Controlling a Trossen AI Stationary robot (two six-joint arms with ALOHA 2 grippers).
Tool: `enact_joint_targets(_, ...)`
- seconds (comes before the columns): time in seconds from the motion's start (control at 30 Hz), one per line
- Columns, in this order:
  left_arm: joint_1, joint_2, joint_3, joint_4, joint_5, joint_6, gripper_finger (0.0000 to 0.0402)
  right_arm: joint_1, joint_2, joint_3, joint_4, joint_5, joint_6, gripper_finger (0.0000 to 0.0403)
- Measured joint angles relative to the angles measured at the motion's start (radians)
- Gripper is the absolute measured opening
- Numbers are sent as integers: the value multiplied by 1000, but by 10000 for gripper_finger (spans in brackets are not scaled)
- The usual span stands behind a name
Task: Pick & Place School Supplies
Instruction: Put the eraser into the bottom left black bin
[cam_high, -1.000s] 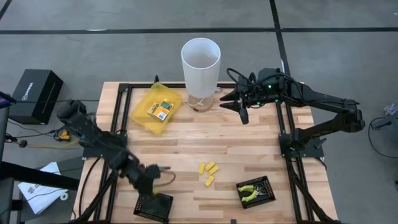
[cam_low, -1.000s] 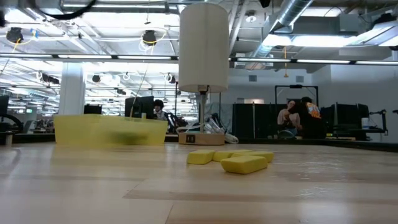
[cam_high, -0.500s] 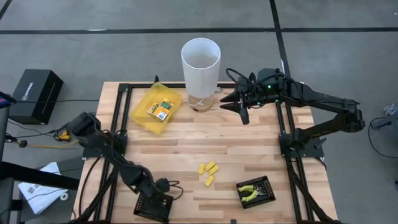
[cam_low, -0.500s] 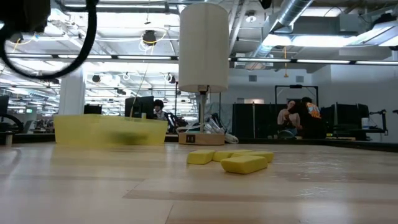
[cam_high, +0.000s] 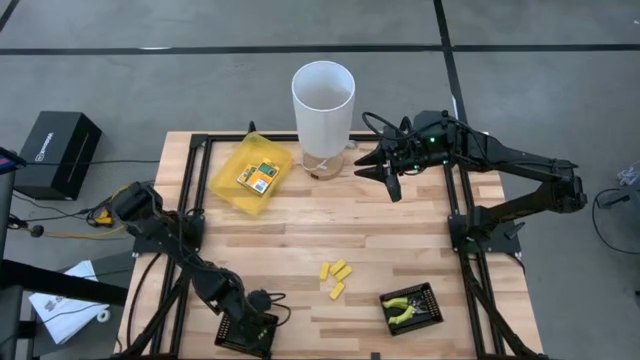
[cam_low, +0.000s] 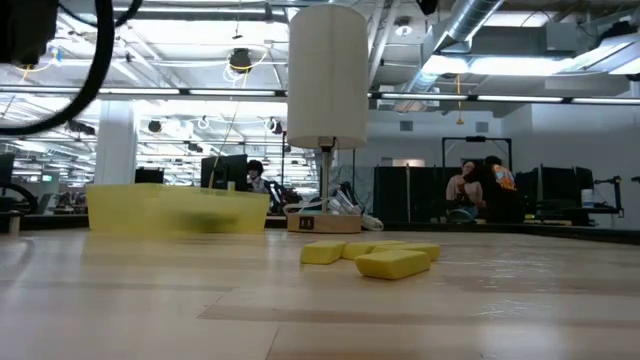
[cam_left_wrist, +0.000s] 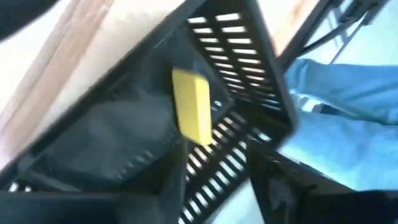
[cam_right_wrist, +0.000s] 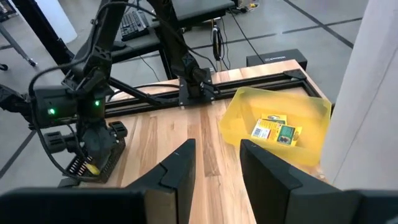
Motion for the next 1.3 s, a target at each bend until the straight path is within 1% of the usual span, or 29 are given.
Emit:
enact_joint_targets(0.1, 0, -37, 0, -15, -9, -18, 183, 0, 0, 0, 4, 0, -11, 117)
enact_joint_targets(0.17, 8, -73, 0, -15, -9, -20, 188, 0, 0, 0, 5, 0, -12, 117)
enact_joint_targets(0.23, 22, -119, 0, -15, -40, -20, 186, 0, 0, 0, 5, 0, -14, 117)
enact_joint_targets(0.3, 46, -177, 0, -14, -126, -20, 178, 0, 0, 0, 5, 0, -14, 117)
enact_joint_targets(0.37, 82, -238, -1, -15, -243, -18, 169, 0, 0, 0, 5, 0, -14, 117)
enact_joint_targets(0.43, 137, -296, -14, -14, -338, -9, 159, 0, 0, 0, 5, 0, -14, 117)
enact_joint_targets(0.47, 169, -318, -25, -14, -372, -4, 155, 0, 0, 0, 6, 0, -14, 117)
enact_joint_targets(0.53, 245, -349, -57, -8, -395, 26, 149, 0, 0, 0, 8, 0, -14, 117)
enact_joint_targets(0.6, 323, -355, -85, 36, -391, 62, 146, 0, 0, 0, 11, 0, -14, 117)
enact_joint_targets(0.67, 391, -349, -118, 150, -373, 105, 145, 0, 0, 0, 12, 0, -13, 117)
enact_joint_targets(0.77, 472, -304, -156, 389, -325, 144, 148, 0, 0, 0, 12, 0, -11, 117)
enact_joint_targets(0.83, 517, -256, -159, 492, -283, 151, 151, 0, 0, 0, 12, 0, -11, 117)
enact_joint_targets(0.9, 548, -209, -158, 521, -232, 153, 155, 0, 0, 0, 12, 0, -4, 117)
enact_joint_targets(1.03, 566, -90, -160, 529, -133, 145, 155, 0, 0, 0, 10, 0, -3, 117)
enact_joint_targets(1.1, 565, -35, -160, 565, -95, 140, 152, 0, 0, 0, 11, 0, -3, 117)
enact_joint_targets(1.17, 560, 0, -161, 587, -79, 125, 149, 0, 0, 0, 10, 0, -3, 117)
enact_joint_targets(1.23, 559, 34, -159, 658, -75, 117, 146, 0, 0, 0, 9, 0, -3, 117)
enact_joint_targets(1.3, 559, 48, -159, 689, -75, 110, 146, 0, 0, 0, 8, 0, -6, 117)
